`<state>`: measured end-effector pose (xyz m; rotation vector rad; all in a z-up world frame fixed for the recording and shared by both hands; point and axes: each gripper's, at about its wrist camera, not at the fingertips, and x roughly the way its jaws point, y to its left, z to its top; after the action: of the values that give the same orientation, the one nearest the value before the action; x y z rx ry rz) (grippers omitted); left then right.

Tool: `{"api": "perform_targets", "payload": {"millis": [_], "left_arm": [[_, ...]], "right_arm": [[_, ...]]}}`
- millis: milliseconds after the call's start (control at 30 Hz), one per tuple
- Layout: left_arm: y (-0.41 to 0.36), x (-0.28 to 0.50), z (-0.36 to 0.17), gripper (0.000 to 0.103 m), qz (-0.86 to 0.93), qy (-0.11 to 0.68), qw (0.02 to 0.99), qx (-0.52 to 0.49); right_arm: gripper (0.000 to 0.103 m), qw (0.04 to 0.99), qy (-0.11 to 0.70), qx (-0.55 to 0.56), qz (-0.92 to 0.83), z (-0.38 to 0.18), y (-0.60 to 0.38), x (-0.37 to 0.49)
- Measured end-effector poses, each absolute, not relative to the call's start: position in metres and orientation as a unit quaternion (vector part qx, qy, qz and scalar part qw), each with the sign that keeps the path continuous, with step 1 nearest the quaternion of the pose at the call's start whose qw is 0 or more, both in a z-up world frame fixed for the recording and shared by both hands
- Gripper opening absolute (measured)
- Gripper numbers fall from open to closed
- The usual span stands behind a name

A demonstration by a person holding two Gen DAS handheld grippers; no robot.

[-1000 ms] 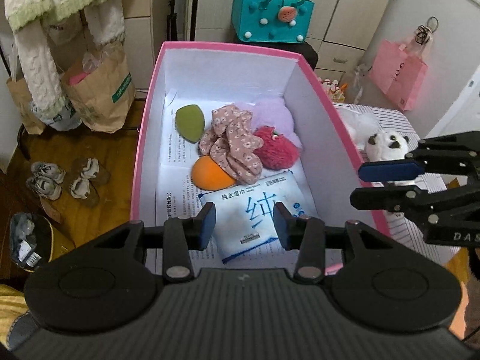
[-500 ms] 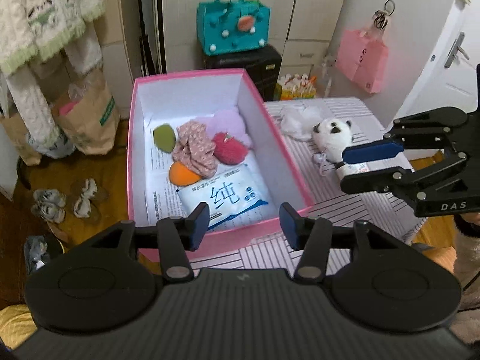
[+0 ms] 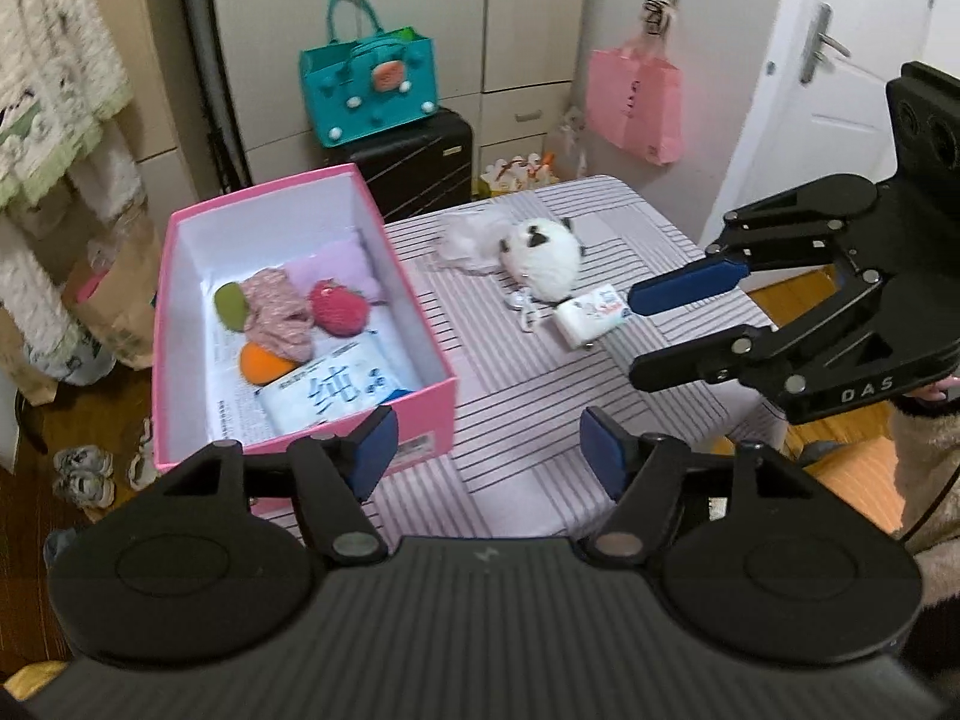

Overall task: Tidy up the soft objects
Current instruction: 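Withdraw the left tool from the pink box toward the small white wipes pack, then lower the left gripper onto the small white wipes pack and grasp it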

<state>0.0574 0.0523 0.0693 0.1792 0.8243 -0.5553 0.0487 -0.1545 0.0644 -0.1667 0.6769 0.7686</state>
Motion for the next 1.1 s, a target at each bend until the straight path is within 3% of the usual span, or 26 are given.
{"api": "perform_targets", "payload": {"millis": [233,433,833,967,1100], "left_arm": [[0.019,0.049,0.061,0.070,-0.284,0.397,0.866,0.107],[-0.011,0.058,0.042,0.070,-0.290,0.406,0.859,0.114],[-0.039,0.085,0.005,0.070,-0.313,0.371,0.873,0.049],[-0.055,0.090,-0.002,0.070,-0.308,0.357,0.880,0.061],[-0.071,0.100,-0.015,0.070,-0.318,0.367,0.872,0.058]], "right_arm": [[0.045,0.890,0.303,-0.082,0.332,0.051,-0.188,0.029],[0.052,0.897,0.317,-0.043,0.306,0.027,-0.231,0.026],[0.056,0.901,0.337,-0.008,0.274,-0.027,-0.284,0.042],[0.067,0.907,0.328,-0.006,0.265,-0.042,-0.288,0.052],[0.071,0.911,0.325,0.018,0.252,-0.062,-0.290,0.065]]}}
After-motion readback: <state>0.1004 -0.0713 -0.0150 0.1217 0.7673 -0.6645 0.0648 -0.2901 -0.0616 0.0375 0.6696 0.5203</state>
